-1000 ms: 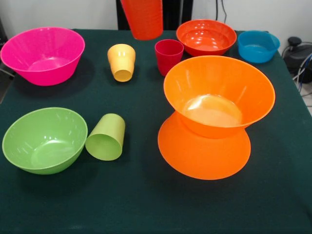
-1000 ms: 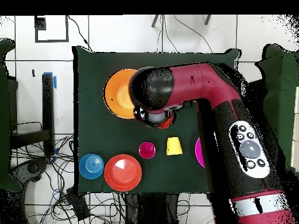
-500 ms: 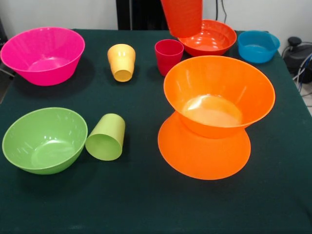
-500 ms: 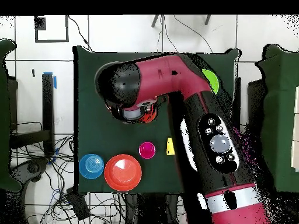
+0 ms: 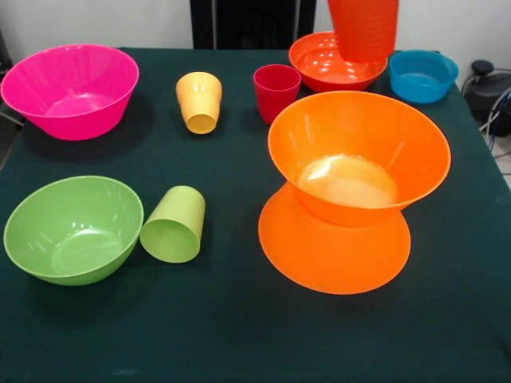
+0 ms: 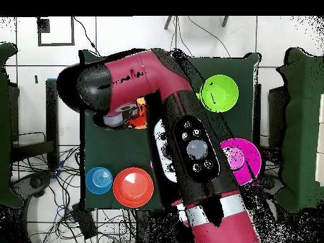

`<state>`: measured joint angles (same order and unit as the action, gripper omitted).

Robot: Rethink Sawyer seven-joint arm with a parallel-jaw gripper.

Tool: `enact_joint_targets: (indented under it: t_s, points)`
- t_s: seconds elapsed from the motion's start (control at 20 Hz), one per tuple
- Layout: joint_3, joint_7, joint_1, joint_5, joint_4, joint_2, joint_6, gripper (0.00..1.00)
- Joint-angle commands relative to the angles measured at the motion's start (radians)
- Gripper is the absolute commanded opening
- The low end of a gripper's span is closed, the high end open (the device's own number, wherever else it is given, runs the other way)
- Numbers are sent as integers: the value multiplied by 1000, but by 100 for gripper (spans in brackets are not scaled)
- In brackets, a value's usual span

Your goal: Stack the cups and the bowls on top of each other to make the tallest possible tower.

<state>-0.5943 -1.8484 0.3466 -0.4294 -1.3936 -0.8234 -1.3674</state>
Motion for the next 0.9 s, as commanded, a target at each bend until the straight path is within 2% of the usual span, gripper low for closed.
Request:
enact_joint_targets:
  t_s: [0.05,0.65,0.9]
  points:
    - [92,-183,-64,-37,91,89,-51,0]
    - [166,-167,-139,-68,201,156,-45,0]
    - [206,-159,-162,-83,193,164,-12,0]
